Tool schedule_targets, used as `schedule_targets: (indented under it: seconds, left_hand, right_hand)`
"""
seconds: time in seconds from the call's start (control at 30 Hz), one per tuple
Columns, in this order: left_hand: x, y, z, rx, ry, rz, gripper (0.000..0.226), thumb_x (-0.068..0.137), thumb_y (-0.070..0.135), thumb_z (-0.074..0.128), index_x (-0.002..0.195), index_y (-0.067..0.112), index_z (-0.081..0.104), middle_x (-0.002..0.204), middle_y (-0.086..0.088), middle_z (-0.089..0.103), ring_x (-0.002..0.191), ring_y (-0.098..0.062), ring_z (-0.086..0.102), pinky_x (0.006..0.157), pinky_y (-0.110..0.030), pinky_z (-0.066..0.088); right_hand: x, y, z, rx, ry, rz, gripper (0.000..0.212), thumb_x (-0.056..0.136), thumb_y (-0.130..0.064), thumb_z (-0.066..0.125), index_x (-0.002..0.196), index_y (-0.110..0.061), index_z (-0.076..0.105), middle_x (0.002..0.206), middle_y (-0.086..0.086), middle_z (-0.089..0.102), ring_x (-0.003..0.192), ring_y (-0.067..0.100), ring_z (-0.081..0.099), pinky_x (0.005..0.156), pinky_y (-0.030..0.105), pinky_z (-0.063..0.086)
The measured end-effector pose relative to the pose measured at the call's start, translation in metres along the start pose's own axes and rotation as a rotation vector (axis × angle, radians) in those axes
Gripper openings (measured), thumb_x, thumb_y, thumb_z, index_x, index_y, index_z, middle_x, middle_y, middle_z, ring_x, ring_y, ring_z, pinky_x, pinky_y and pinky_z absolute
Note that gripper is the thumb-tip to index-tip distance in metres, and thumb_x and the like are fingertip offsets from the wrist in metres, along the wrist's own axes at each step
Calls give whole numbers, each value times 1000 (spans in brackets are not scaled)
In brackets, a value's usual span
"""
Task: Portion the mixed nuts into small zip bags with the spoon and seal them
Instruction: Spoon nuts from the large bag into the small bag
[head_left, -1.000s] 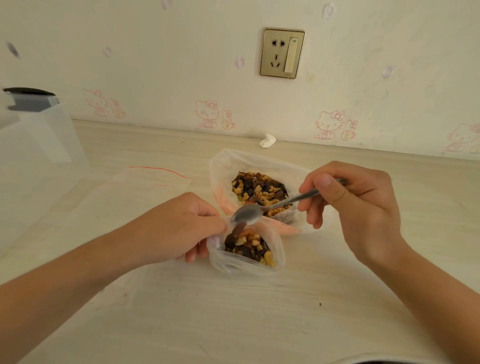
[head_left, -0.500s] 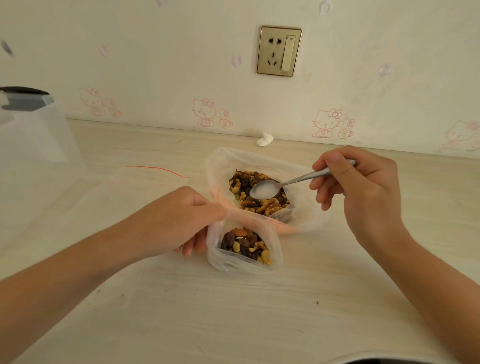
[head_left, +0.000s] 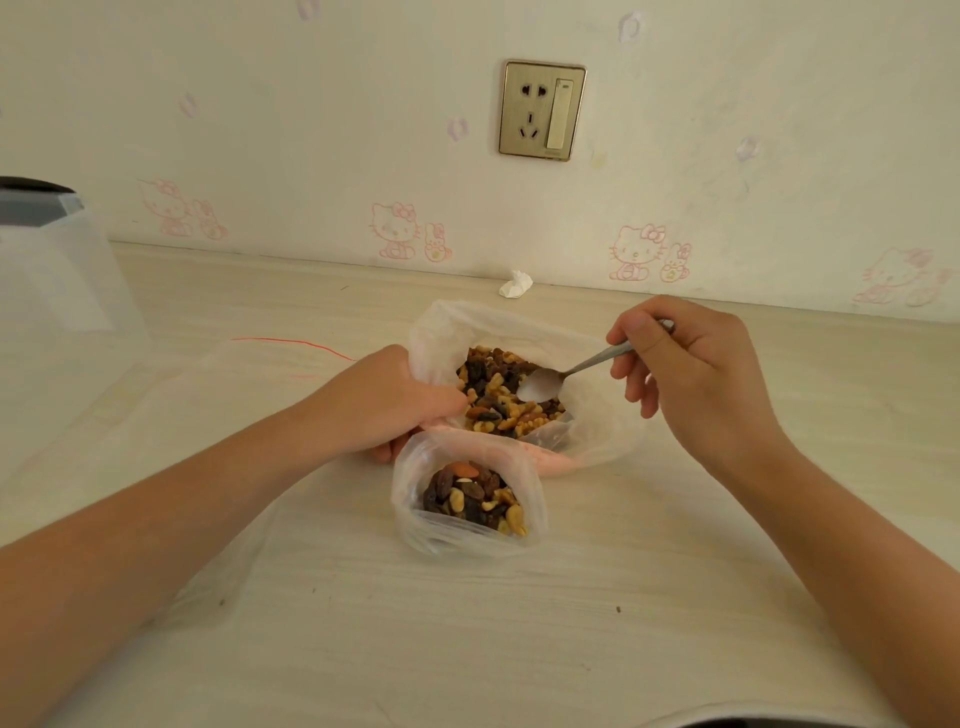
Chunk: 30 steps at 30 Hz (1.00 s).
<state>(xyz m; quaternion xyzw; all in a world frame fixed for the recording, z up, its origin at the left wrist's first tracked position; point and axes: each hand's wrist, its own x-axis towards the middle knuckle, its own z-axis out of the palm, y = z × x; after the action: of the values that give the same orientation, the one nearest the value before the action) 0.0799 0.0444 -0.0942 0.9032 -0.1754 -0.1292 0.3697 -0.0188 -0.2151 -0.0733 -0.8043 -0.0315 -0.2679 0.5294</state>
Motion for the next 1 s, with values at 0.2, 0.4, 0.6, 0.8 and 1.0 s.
schedule_targets:
  seconds: [0.2,0.4,0.6,0.8,1.0]
  left_hand:
    - [-3,-7,-1,-34,10,67,35,81,43,69,60,16,62,55,-8,62,49,-21,56,41,-18,37]
    - [-4,-5,-1,-44,-28,74,36,87,31,68,54,20,57,52,-4,58,46,-18,51,40,-16,36]
    - [-3,-4,-2,-79,-47,39,34,75,37,65,47,21,55,49,-5,55,45,-20,47,39,-15,34]
    - [0,-6,-3,-104,-65,12,28,69,44,66,53,22,63,55,-4,61,52,-22,54,45,-22,39]
    - [-3,-2,-3,-181,-108,12,44,67,43,69,83,2,75,84,-23,73,69,-23,62,64,-32,46]
  right_hand:
    - [-4,-4,15,256,-210,79,19,91,-26,70,92,-8,78,70,10,67,55,21,60,46,31,52]
    - [-2,-1,15,-16,29,-10,31,108,-22,54,86,-23,75,65,-2,63,50,11,52,47,22,42]
    - [7,-3,4,-107,105,54,40,109,-34,47,76,-24,66,59,-1,62,46,7,48,47,21,38]
    - [5,0,11,-23,58,178,41,110,-28,45,79,-10,66,57,4,66,34,18,47,37,24,38]
    - [-3,2,27,112,-61,232,37,109,-23,50,81,-10,71,67,14,72,39,19,55,38,27,46]
